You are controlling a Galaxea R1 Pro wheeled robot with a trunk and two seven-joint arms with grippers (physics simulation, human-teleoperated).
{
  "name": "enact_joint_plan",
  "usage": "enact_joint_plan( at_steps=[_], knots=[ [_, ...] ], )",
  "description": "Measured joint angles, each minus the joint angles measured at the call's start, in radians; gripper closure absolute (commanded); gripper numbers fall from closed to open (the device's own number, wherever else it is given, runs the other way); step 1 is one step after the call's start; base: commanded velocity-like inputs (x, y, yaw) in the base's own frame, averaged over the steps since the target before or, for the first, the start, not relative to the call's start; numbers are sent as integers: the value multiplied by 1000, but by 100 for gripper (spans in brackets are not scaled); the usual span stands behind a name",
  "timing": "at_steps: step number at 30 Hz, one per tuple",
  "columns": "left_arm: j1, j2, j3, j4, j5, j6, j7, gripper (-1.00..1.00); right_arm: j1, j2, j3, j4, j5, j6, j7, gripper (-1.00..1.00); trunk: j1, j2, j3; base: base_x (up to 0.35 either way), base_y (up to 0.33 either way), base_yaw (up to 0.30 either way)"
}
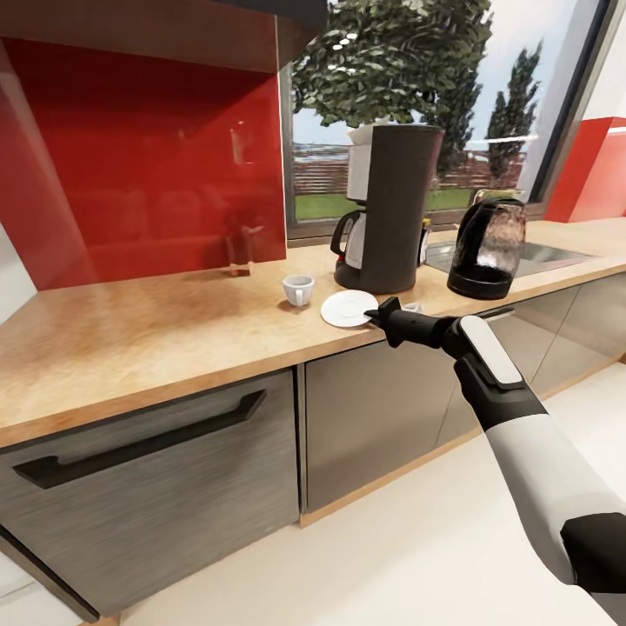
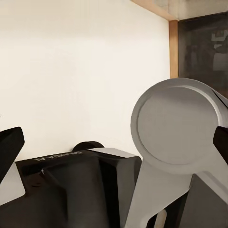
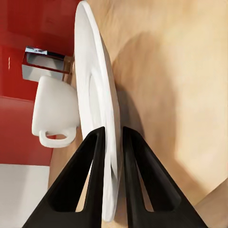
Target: Set up a coffee station on the kitchen countertop: keep the coffee maker on the countertop, move the bottle of coffee from the kitchen shelf to the counter next to the coffee maker, place a paper coffee filter on top of the coffee maker, put the saucer next to the coffee maker with the coffee cup on the saucer, and place the electric kettle next to the coffee maker.
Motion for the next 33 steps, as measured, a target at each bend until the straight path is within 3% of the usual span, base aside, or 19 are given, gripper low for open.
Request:
enact_joint_plan(
  at_steps=[28,29,30,31,33],
  knots=[
    [0,0,0,0,0,0,0,-100,0,0,0,0,0,0,0,100,0,0,0,0,0,0],
    [0,0,0,0,0,0,0,-100,0,0,0,0,0,0,0,-100,0,0,0,0,0,0],
    [0,0,0,0,0,0,0,-100,0,0,-9,29,15,-1,54,-100,0,0,0,0,0,0],
    [0,0,0,0,0,0,0,-100,0,0,-1,-10,17,4,3,-100,0,0,0,0,0,0],
    [0,0,0,0,0,0,0,-100,0,0,-1,3,6,1,2,-100,0,0,0,0,0,0]
  ],
)
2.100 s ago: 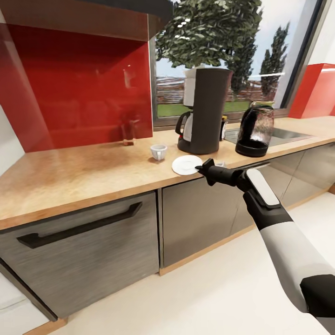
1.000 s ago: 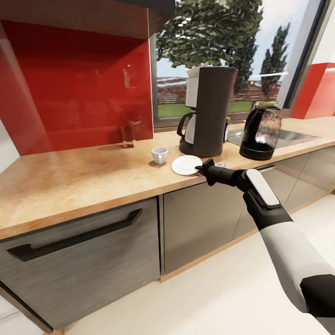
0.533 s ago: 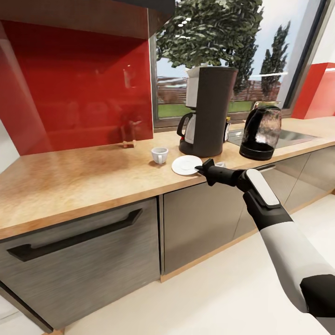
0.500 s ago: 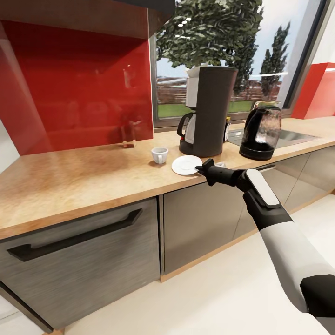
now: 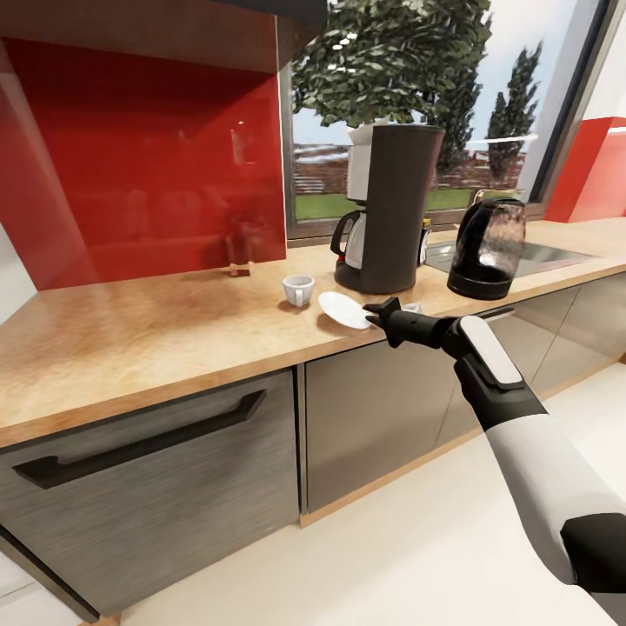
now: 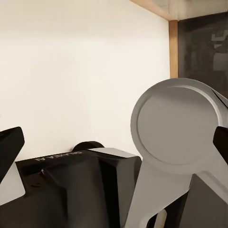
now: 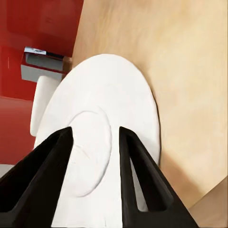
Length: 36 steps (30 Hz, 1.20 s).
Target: Set up a coffee station on the kitchen countertop: keep the coffee maker on the countertop, move the bottle of coffee from the kitchen shelf to the counter next to the coffee maker, place a paper coffee filter on top of the coffee maker, put the saucer next to the coffee maker with the coffee cup on the saucer, and place the electric kettle next to the coffee maker.
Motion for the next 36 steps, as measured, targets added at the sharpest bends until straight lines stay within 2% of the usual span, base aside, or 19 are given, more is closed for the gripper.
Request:
enact_joint_plan(
  at_steps=[27,30,32,36],
  knots=[
    [0,0,0,0,0,0,0,-100,0,0,-13,7,2,1,1,-100,0,0,0,0,0,0],
    [0,0,0,0,0,0,0,-100,0,0,-15,11,-7,1,2,-100,0,0,0,0,0,0],
    [0,0,0,0,0,0,0,-100,0,0,-15,17,-31,2,2,-100,0,0,0,0,0,0],
    [0,0,0,0,0,0,0,-100,0,0,-15,19,-38,3,3,-100,0,0,0,-1,0,0]
  ],
)
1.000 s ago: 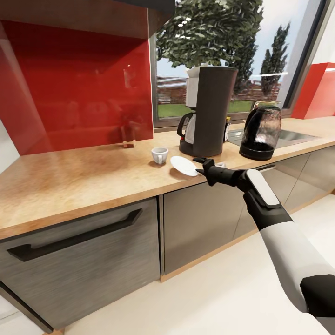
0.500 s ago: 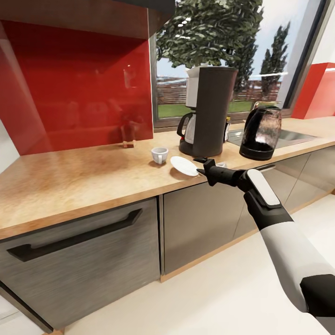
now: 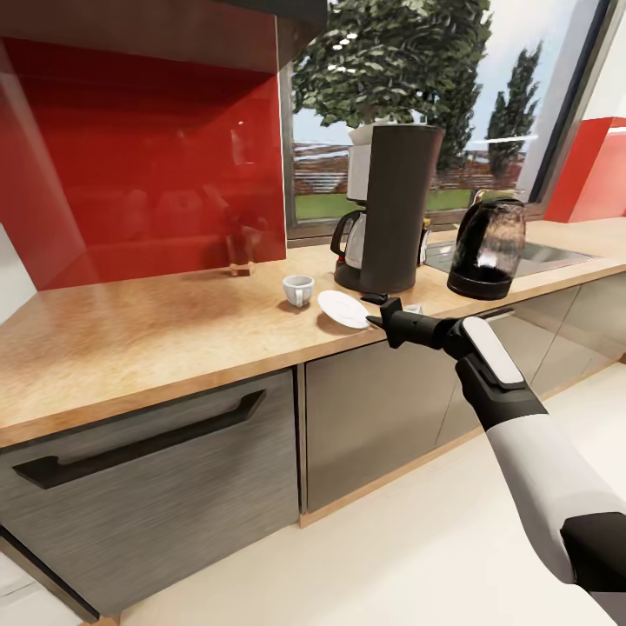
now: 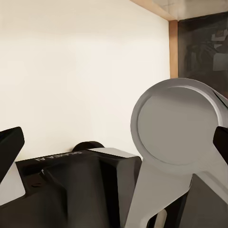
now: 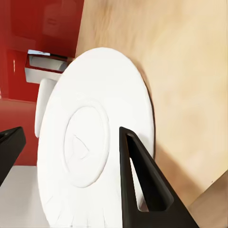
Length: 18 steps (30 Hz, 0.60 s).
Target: Set up a coffee station on the kitchen countertop: keep the coffee maker on the countertop, move the bottle of coffee from the kitchen shelf to the counter next to the coffee maker, place a paper coffee filter on top of the coffee maker, put the saucer next to the coffee maker with the coffee cup on the saucer, and place the electric kettle next to the coffee maker.
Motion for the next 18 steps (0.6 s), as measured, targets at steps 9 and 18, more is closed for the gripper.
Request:
enact_joint_plan(
  at_steps=[9,18],
  knots=[
    [0,0,0,0,0,0,0,-100,0,0,-1,11,-6,-1,2,-100,0,0,0,-34,-36,0],
    [0,0,0,0,0,-1,-2,-100,0,-2,-8,-38,10,8,3,-100,0,0,0,-42,-30,0]
  ],
)
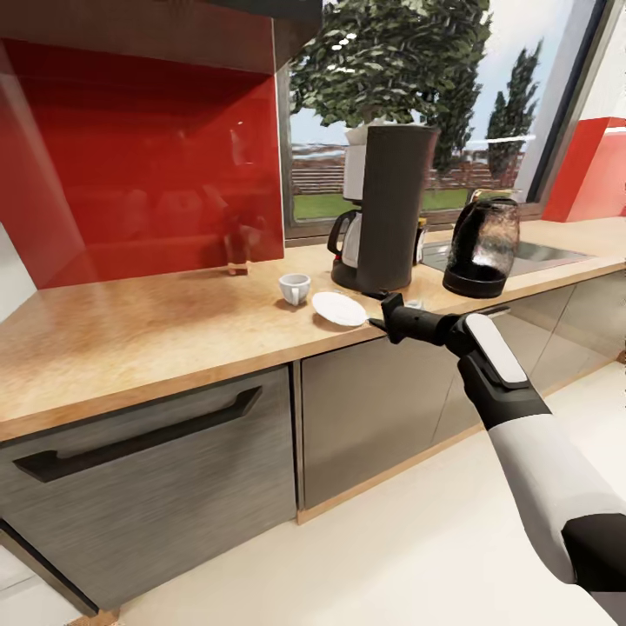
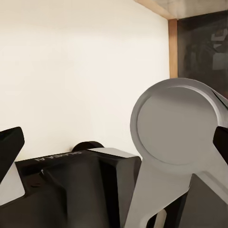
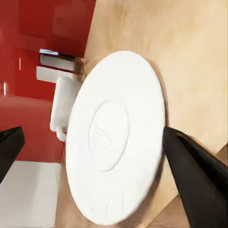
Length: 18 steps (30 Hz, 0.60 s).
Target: Set up a coffee station on the kitchen countertop: keep the coffee maker on the countertop, move the bottle of coffee from the kitchen shelf to the counter next to the coffee maker, place a paper coffee filter on top of the coffee maker, put the saucer next to the coffee maker with the coffee cup on the saucer, and place the electric kettle next to the coffee maker.
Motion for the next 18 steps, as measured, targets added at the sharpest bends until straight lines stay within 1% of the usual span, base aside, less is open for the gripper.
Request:
enact_joint_plan(
  at_steps=[1,2,4,7,11,14,18],
  knots=[
    [0,0,-1,-1,0,0,0,-100,0,0,-25,-13,3,5,-1,-100,0,0,0,-195,-141,0],
    [0,0,-1,-1,0,0,0,-100,0,0,-36,-17,-2,4,1,-100,0,0,0,-216,-158,0],
    [0,0,-1,-1,0,-1,0,-100,0,-1,-67,-26,3,10,0,-100,0,0,0,-223,-164,0],
    [0,0,-1,-1,0,-1,0,-100,0,-1,-76,-29,3,11,0,-100,0,0,0,-152,-105,0],
    [0,0,-2,-1,0,-1,0,-100,0,-2,-80,-30,3,12,12,-100,0,0,0,-65,-44,0],
    [0,0,-2,-1,0,0,1,-100,2,-5,-81,-30,3,13,48,-100,0,0,0,-22,-14,0],
    [0,0,-3,-1,0,1,2,-100,9,-7,-81,-31,3,18,72,-100,0,0,0,-7,-5,0]
  ],
)
